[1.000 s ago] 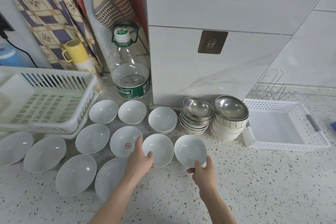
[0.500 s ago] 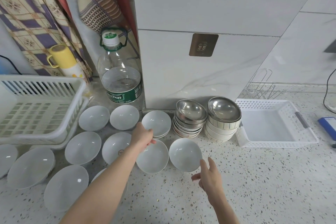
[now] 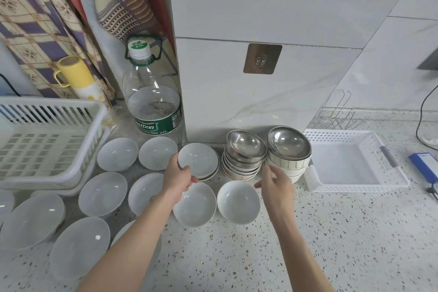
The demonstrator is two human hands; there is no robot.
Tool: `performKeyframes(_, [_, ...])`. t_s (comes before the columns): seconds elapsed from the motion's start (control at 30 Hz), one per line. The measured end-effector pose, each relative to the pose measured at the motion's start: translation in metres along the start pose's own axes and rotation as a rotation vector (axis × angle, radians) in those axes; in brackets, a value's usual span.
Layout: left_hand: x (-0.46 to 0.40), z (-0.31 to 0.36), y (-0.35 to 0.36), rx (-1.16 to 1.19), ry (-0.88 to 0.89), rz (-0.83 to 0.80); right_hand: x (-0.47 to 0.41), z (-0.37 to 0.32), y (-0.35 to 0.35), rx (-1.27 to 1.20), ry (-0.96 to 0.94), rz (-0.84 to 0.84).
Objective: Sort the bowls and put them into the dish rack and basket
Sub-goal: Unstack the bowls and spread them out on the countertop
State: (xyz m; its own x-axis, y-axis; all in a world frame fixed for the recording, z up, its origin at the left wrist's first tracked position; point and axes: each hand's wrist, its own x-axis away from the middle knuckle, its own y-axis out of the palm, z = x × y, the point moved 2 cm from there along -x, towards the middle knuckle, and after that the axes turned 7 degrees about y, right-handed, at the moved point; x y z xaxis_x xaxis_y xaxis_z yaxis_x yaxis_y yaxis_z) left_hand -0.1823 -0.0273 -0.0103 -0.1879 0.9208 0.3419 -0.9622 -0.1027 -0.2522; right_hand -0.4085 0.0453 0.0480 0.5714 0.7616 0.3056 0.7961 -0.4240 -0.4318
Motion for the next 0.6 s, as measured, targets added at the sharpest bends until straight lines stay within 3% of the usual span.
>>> performKeyframes(0.1, [0.008, 0.002, -0.01, 0.033, 0.022, 0.008, -0.015, -0.018, 0.008, 0.044, 0.016, 0.022])
performKeyframes(0.23, [0.024, 0.001, -0.027, 0.101, 0.035, 0.024, -0.028, -0.029, 0.019, 0.075, 0.135, -0.073])
performKeyframes(0.6, [0.085, -0.007, -0.059, 0.127, 0.001, 0.021, -0.038, -0.038, 0.029, -0.04, 0.232, -0.109])
